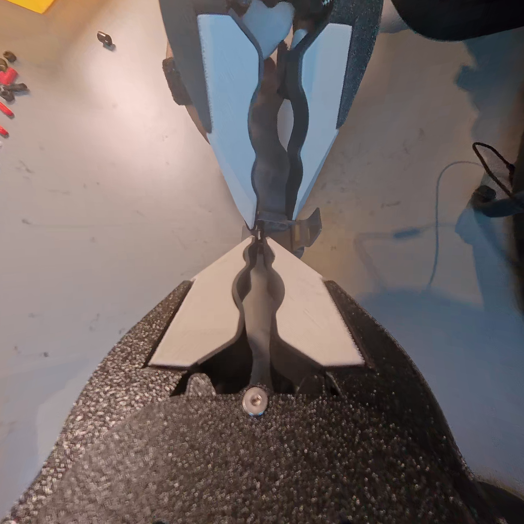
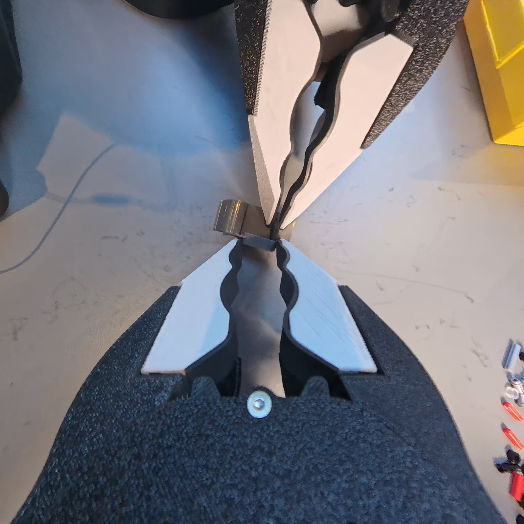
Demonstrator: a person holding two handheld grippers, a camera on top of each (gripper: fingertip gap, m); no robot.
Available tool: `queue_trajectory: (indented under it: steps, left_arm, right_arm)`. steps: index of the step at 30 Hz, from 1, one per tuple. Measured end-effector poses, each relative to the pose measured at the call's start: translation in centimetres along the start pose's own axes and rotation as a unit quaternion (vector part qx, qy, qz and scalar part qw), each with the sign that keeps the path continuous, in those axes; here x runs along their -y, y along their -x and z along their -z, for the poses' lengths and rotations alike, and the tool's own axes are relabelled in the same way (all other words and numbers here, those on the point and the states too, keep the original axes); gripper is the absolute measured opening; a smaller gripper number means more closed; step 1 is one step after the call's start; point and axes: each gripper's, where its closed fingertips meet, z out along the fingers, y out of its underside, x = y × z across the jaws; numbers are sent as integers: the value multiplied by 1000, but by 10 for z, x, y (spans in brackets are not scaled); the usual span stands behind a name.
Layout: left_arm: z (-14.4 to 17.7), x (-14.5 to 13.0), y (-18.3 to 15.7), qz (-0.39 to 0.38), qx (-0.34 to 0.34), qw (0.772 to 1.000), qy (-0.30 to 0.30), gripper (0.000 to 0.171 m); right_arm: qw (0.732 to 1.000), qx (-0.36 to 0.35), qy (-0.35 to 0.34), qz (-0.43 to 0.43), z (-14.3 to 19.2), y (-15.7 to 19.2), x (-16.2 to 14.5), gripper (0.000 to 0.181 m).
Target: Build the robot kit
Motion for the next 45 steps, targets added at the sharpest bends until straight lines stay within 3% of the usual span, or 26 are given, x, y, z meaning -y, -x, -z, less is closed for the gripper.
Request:
queue_trajectory:
  steps: [6,17,27,33,40,45]
  left_arm:
    - [1,11,-1,37,-30,999,18,1]
    - [-2,11,0,2,-6,995,104,2]
    - [-6,16,-1,-22,-15,989,142,3]
    - [-7,19,1,-35,-15,986,162,3]
    - [-2,19,11,-21,6,989,144,3]
    - [14,25,14,26,14,997,69,3]
  right_arm:
    - [999,17,26,-16,-2,1,0,22]
    - [998,20,12,-51,-2,1,-2,22]
    - [998,4,-1,-62,13,0,-6,31]
    - [998,0,-1,-62,28,0,-9,19]
    - [998,4,11,-54,24,5,-10,8]
    - [999,-16,31,-19,18,10,-14,5]
